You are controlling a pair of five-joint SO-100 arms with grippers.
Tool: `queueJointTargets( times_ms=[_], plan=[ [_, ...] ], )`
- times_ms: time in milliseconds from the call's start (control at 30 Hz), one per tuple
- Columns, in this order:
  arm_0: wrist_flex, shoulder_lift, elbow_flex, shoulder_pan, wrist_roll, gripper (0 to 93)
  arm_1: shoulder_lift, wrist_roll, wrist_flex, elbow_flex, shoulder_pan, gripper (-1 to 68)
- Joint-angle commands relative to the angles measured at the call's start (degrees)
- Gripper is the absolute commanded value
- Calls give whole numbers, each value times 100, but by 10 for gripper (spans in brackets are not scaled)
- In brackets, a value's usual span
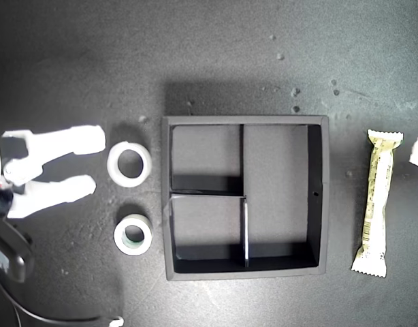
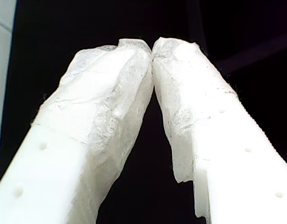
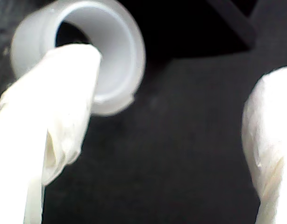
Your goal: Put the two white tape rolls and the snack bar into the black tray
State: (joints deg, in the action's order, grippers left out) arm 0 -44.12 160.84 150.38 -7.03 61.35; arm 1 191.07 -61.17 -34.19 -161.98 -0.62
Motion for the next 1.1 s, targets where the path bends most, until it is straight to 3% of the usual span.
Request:
queueJointTargets(
  times_ms=[0,200,400,800,1067],
  plan=[
    [-35,-2101,-1336,-26,-141,231,-44,325,-141,448,246,70],
    [-299,-3551,-2232,-158,-176,228,-44,422,-167,483,694,128],
    [-378,-4359,-2540,-272,35,224,-44,554,-193,756,940,118],
    [-360,-4834,-2593,-422,272,212,-53,378,-448,729,738,97],
    [-308,-5546,-2830,-229,281,218,-53,299,-439,563,738,101]
  ],
)
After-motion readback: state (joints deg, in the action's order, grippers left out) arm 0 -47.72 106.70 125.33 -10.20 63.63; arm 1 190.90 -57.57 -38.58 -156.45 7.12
